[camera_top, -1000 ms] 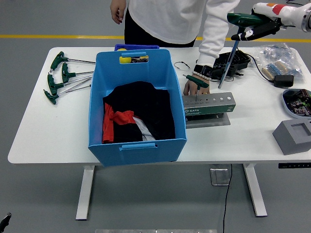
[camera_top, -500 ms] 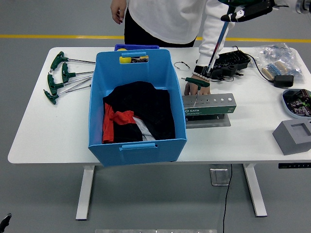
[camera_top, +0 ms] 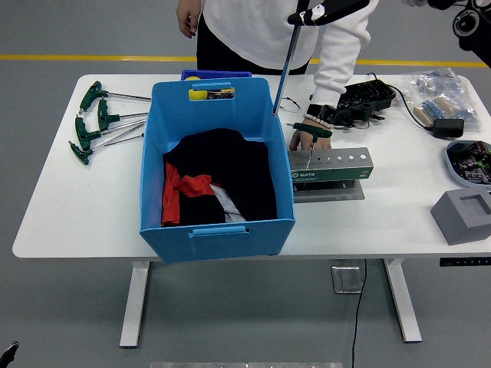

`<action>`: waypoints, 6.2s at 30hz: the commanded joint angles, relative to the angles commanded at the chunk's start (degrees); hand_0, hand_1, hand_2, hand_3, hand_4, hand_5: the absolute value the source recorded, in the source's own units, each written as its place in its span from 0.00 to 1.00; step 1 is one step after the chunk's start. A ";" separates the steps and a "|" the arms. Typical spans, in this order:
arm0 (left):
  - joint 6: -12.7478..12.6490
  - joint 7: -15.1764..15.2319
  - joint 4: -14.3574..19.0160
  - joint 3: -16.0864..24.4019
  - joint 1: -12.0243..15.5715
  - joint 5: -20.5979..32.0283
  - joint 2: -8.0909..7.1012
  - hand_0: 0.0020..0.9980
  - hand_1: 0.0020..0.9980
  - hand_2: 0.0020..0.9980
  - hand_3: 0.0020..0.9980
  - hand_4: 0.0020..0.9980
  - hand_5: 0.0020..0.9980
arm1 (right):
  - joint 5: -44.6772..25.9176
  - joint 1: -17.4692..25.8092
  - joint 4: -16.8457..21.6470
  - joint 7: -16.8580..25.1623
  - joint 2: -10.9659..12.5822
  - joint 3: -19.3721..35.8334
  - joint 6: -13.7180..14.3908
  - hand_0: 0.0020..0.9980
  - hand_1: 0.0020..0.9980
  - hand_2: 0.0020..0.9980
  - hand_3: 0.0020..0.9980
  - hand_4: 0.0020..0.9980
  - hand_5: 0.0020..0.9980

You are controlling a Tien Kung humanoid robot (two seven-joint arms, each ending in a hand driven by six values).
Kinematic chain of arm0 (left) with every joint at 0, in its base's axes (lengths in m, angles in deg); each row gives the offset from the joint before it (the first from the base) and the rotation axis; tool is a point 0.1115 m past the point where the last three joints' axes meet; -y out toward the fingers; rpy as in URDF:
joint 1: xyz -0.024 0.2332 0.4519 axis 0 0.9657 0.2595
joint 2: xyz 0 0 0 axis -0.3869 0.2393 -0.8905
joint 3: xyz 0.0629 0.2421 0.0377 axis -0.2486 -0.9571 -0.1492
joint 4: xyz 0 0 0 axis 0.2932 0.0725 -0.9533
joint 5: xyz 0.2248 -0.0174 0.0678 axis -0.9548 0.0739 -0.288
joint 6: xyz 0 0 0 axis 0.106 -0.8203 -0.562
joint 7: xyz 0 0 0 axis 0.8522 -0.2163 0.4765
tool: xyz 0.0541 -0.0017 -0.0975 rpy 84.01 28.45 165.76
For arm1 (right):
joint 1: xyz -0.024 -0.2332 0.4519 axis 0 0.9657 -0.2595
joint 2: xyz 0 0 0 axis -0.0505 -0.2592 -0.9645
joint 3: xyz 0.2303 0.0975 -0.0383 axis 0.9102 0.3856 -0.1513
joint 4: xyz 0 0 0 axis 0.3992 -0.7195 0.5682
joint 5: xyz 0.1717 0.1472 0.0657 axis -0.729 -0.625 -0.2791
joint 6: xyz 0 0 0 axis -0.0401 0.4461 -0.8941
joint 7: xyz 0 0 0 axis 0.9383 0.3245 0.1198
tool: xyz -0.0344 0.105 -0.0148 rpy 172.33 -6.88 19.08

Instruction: Lift tool from toolbox,place it in box,lift tool from toolbox,place it in box

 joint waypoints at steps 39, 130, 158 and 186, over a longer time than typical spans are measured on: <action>-0.11 -0.20 0.00 0.22 0.01 -0.22 -0.20 0.88 0.90 0.90 0.75 0.70 0.77 | 0.09 -1.07 5.11 -2.07 -8.33 -10.51 1.10 0.08 0.00 0.06 0.03 0.82 0.64; 0.12 0.35 0.00 1.55 0.55 -1.04 0.54 0.88 0.90 0.90 0.75 0.70 0.77 | -31.57 38.31 25.64 -10.68 12.02 8.84 38.14 0.50 0.58 0.73 0.89 1.00 0.83; 0.32 0.12 0.00 1.27 0.17 -2.03 0.60 0.88 0.90 0.90 0.75 0.70 0.77 | -88.93 45.83 19.31 0.86 4.48 7.06 41.29 0.46 0.56 0.75 0.94 1.00 0.87; 0.39 -0.03 0.00 0.97 -0.33 -2.25 0.61 0.88 0.90 0.90 0.75 0.70 0.77 | -90.80 43.62 15.78 1.03 0.99 2.74 39.41 0.47 0.56 0.75 0.94 0.98 0.86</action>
